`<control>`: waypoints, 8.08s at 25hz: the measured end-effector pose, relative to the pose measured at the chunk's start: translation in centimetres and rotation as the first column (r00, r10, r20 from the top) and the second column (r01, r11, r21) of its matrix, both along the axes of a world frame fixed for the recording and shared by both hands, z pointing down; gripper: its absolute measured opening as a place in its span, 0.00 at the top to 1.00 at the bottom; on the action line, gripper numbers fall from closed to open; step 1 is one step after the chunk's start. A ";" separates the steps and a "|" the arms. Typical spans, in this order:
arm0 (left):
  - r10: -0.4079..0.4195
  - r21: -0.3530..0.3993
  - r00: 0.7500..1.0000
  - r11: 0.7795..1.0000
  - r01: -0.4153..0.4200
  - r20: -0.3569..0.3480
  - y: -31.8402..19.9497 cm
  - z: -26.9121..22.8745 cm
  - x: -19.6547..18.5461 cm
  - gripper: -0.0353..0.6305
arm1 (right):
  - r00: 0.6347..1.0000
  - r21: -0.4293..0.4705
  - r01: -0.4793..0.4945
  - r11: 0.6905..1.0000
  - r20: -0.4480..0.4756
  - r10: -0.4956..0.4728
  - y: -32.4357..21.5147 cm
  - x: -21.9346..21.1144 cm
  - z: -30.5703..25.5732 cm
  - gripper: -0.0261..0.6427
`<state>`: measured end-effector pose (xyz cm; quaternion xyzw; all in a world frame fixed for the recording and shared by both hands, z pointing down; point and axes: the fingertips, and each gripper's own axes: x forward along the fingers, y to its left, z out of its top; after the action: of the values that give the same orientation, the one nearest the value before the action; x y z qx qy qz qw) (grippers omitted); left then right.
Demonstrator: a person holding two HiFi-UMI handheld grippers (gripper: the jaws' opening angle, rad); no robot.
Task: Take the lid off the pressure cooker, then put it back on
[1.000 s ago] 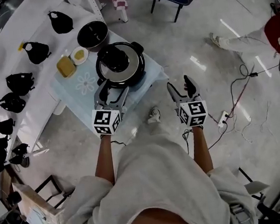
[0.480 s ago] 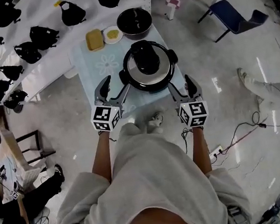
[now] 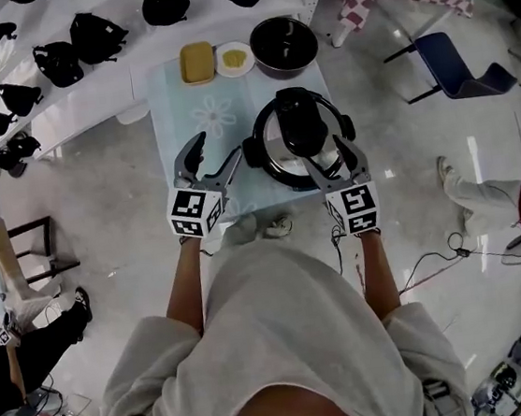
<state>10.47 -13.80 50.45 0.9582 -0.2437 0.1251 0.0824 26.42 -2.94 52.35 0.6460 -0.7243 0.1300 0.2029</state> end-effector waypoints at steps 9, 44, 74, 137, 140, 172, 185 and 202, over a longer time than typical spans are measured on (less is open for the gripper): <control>0.093 -0.032 0.995 0.995 -0.094 -0.041 -3.1 1.0 1.7 0.48 | 0.794 -0.394 0.380 0.837 -0.326 -0.514 -3.0 -2.0 1.9 0.51; 0.082 -0.070 0.993 0.994 -0.088 -0.081 -4.4 1.2 2.2 0.48 | 0.413 -0.818 0.532 0.219 0.025 -0.910 -4.5 -2.6 7.5 0.56; 0.098 -0.016 0.992 0.995 -0.099 -0.075 -5.5 -0.4 1.9 0.48 | 0.780 -0.811 0.378 0.447 0.018 -0.626 -5.6 -1.7 6.9 0.56; -0.539 -0.022 0.842 0.842 0.539 -0.001 -4.4 0.3 -27.8 0.48 | 0.272 -0.818 0.563 0.118 0.048 -0.961 -12.1 -30.6 19.8 0.56; -0.538 -0.037 0.843 0.842 0.538 0.015 -4.3 0.5 -27.7 0.48 | 0.247 -0.821 0.559 0.112 0.036 -0.968 -12.1 -30.6 22.1 0.56; -0.379 0.011 0.925 0.925 0.379 -0.014 -6.0 -1.3 -21.2 0.48 | 0.536 -0.468 0.723 0.508 -0.084 -0.840 -15.5 -30.9 11.0 0.54; -0.269 0.096 0.962 0.958 0.272 -0.037 -6.8 -4.6 -16.2 0.48 | 0.945 0.072 0.296 0.952 0.122 -0.303 -17.6 -16.2 -5.4 0.57; -0.162 0.141 0.985 0.976 0.169 -0.058 -6.7 -6.6 -10.1 0.48 | 0.987 0.265 -0.112 0.958 0.141 0.076 -9.0 0.8 -14.5 0.57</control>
<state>0.37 -20.52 43.90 0.9407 -0.3290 0.0775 0.0281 27.24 -11.96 37.87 0.6917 -0.7153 0.0805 0.0584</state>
